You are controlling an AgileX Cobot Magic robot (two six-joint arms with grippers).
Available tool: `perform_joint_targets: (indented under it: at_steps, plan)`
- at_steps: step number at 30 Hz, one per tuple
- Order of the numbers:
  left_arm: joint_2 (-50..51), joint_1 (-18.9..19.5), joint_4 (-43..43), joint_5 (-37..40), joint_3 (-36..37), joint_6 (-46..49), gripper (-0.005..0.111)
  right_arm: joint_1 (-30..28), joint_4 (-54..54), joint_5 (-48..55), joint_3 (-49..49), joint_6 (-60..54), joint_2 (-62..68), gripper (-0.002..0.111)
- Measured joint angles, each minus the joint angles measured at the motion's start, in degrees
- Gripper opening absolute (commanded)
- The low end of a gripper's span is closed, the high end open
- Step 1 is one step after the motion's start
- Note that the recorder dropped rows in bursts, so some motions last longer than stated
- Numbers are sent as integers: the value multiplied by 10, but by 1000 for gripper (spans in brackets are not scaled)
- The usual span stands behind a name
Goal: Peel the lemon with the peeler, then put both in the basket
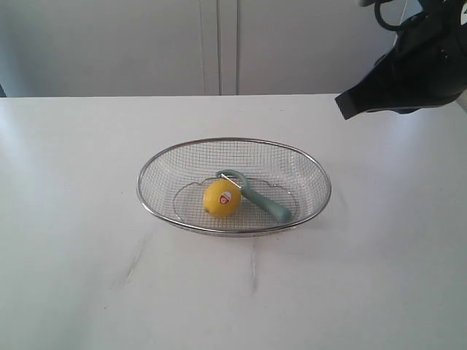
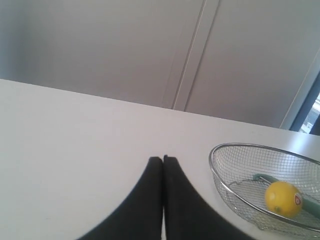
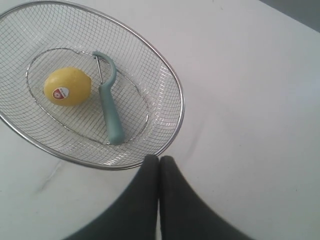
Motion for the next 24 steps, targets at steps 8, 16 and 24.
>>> perform_joint_targets:
  at_steps: [8,16,24]
  plan:
    - [0,0,-2,17,0,-3,0,0,0,0,0,0,0,0]
    - [0,0,73,27,0,-77,0,0,0,0,0,0,0,0]
    - [0,0,553,154,1,-395,0,0,0,0,0,0,0,0]
